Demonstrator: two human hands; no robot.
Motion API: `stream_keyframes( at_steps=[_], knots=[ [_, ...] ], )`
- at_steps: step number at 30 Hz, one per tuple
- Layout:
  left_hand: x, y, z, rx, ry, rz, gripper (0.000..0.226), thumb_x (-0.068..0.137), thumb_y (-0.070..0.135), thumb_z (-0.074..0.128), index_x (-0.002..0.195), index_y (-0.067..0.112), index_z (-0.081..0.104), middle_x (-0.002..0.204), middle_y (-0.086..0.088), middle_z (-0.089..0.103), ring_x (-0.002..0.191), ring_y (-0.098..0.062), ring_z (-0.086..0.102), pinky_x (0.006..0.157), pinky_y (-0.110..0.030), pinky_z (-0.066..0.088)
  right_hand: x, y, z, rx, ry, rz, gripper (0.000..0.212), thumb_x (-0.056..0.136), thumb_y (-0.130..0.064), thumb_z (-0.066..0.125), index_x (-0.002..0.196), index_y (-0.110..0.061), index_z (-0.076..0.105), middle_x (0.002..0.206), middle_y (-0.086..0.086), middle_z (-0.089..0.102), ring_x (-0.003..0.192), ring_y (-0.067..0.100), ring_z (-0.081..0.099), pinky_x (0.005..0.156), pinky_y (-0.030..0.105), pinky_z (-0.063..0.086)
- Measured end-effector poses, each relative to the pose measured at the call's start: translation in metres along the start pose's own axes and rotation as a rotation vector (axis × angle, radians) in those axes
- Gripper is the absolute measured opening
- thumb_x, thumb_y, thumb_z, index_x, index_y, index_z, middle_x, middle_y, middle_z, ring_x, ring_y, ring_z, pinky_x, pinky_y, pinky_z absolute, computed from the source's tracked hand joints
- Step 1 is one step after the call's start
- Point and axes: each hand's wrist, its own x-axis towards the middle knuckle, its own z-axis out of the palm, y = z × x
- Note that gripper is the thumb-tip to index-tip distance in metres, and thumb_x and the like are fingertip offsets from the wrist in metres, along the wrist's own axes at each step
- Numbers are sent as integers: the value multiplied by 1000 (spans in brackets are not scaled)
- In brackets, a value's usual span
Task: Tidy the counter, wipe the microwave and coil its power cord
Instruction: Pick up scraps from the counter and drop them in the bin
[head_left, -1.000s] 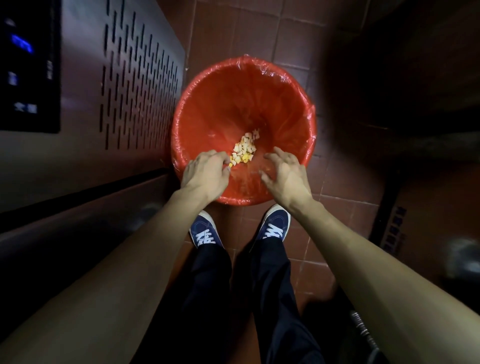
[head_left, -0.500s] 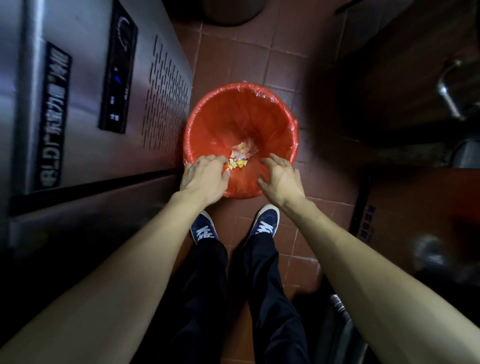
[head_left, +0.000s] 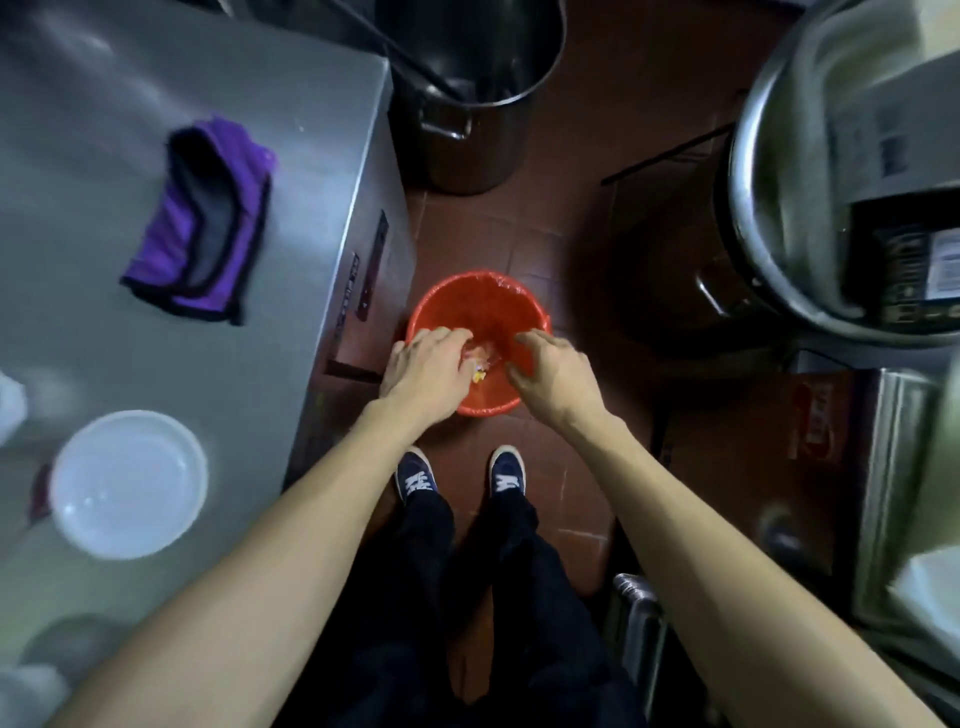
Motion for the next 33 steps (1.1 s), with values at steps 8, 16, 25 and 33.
stream_keyframes(
  at_steps=[8, 16, 25, 33],
  knots=[
    [-56, 28, -84, 50, 198, -38, 44, 100, 38, 50, 141, 23, 49, 140, 0, 55, 131, -24, 46, 108, -44, 36, -14, -48, -90, -74, 48, -213, 36, 87, -32, 63, 120, -18, 64, 122, 1, 67, 111, 30, 62, 89, 45, 52],
    [-115, 28, -115, 22, 374, -243, 44, 98, 39, 52, 138, 23, 51, 138, -1, 57, 129, -25, 48, 104, -43, 40, -20, -84, -122, -93, 10, -458, 35, 84, -30, 60, 118, -21, 64, 123, -2, 65, 113, 29, 62, 87, 49, 52],
    [-222, -12, -115, -26, 513, -484, 45, 101, 39, 46, 143, 20, 48, 141, -3, 55, 131, -27, 47, 103, -44, 41, -59, -171, -92, -156, -79, -766, 45, 86, -25, 63, 130, -19, 61, 134, 1, 62, 115, 30, 61, 93, 44, 49],
    [-328, -58, -100, -28, 630, -701, 45, 99, 37, 49, 141, 22, 50, 143, -2, 55, 127, -28, 51, 100, -44, 43, -122, -251, -43, -228, -158, -1004, 46, 92, -33, 63, 135, -18, 57, 138, 1, 59, 121, 28, 57, 101, 45, 45]
  ],
)
